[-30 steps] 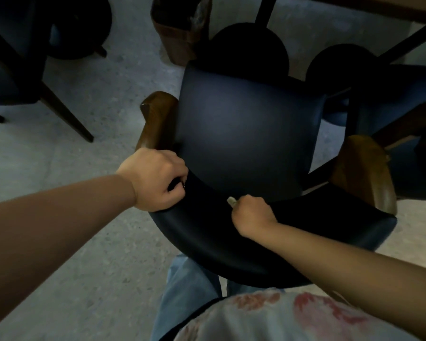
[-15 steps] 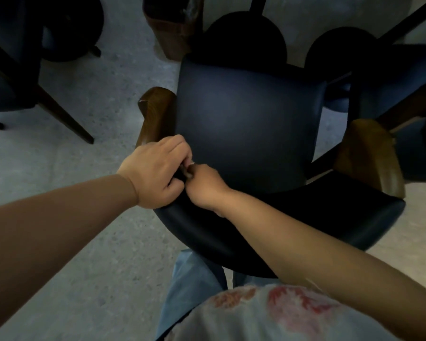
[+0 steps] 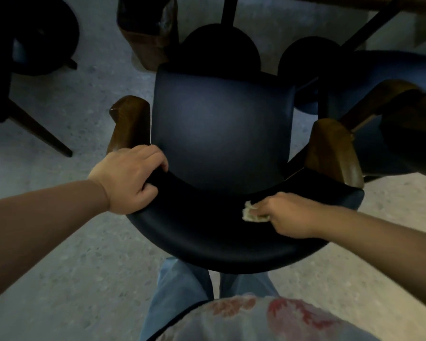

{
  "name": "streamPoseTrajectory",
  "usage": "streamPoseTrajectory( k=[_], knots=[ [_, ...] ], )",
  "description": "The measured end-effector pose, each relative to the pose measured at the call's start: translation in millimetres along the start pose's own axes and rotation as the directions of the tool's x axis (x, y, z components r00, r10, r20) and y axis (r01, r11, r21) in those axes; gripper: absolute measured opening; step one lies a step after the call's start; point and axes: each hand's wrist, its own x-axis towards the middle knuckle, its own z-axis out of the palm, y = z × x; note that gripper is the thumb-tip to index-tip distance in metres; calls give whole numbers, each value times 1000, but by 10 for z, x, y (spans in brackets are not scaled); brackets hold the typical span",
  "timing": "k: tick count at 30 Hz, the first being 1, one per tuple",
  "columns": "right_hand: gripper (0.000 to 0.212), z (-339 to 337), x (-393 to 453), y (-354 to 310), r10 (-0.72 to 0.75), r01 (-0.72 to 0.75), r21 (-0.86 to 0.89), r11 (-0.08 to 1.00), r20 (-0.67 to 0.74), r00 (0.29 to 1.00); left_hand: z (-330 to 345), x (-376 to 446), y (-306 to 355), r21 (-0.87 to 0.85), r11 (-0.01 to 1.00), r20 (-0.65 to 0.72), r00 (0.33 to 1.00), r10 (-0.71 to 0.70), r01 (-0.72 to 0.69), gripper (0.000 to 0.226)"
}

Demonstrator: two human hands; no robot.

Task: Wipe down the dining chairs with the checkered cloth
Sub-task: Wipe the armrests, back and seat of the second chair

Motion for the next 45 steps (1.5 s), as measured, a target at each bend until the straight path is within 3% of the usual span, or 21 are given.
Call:
streamPoseTrajectory(
  k=[3,5,10,12,18,21,22,23,24,26,27,28,29,30,32,34,36,38,41,43,45],
  knots=[
    [37,-279,-67,473,145,-153,-239,959,-49,988,-14,7,4,7,1000,46,999,-28,27,49],
    [41,-438,-72,741,224,-257,-303,918,-139,965,-10,2,-2,26,998,67,996,-57,55,46],
    [10,-272,61,623,315,-346,-268,899,-153,937,-21,4,14,62,997,67,997,-46,42,42],
    [13,-243,78,490,334,-373,-252,893,-186,924,-23,2,15,53,998,58,997,-46,43,42],
    [22,16,192,-328,312,-313,6,950,-118,943,12,-10,-14,8,999,15,999,-45,45,43],
    [29,77,375,-655,278,-205,348,915,-172,945,15,-37,0,-58,998,-57,998,-37,34,45],
    [32,55,446,-749,282,-132,542,830,-203,938,11,-47,4,-77,997,-100,994,-34,26,49],
    [32,26,500,-867,297,-22,761,648,-226,928,11,-58,7,-88,996,-153,988,-32,18,53],
    [30,-9,558,-991,315,97,916,388,-231,921,20,-71,8,-97,995,-208,978,-34,14,58],
    [31,-95,704,-1200,324,307,949,-75,-268,907,49,-100,15,-140,990,-304,950,-69,28,65],
    [33,-148,782,-1294,320,386,895,-223,-307,896,60,-106,21,-172,985,-342,935,-92,34,68],
    [35,-200,861,-1378,316,435,849,-300,-342,885,67,-109,27,-205,978,-371,922,-112,36,69],
    [34,-256,934,-1464,300,463,829,-314,-376,877,73,-108,30,-234,972,-393,911,-126,34,71],
    [33,-303,1008,-1545,276,472,845,-252,-405,872,79,-106,28,-255,967,-406,904,-134,28,72],
    [32,-367,1125,-1712,182,418,908,-4,-411,893,110,-113,19,-275,961,-427,893,-141,21,73],
    [33,-418,1257,-1801,147,400,904,148,-420,895,169,-128,6,-389,920,-477,843,-247,49,73],
    [32,-472,1388,-1818,189,405,898,171,-433,881,226,-140,-4,-621,779,-468,753,-463,92,71],
    [31,-534,1540,-1784,224,353,884,308,-428,876,260,-125,-19,-783,612,-371,705,-604,112,70],
    [29,-590,1808,-1652,297,195,834,517,-388,872,263,-43,-98,-794,579,-305,702,-643,185,64],
    [25,-654,1910,-1528,419,180,874,452,-385,822,214,50,-199,-744,615,-287,706,-647,261,61],
    [21,-770,1922,-1388,495,287,937,201,-350,795,108,180,-310,-671,668,-302,704,-642,322,54]
  ],
)
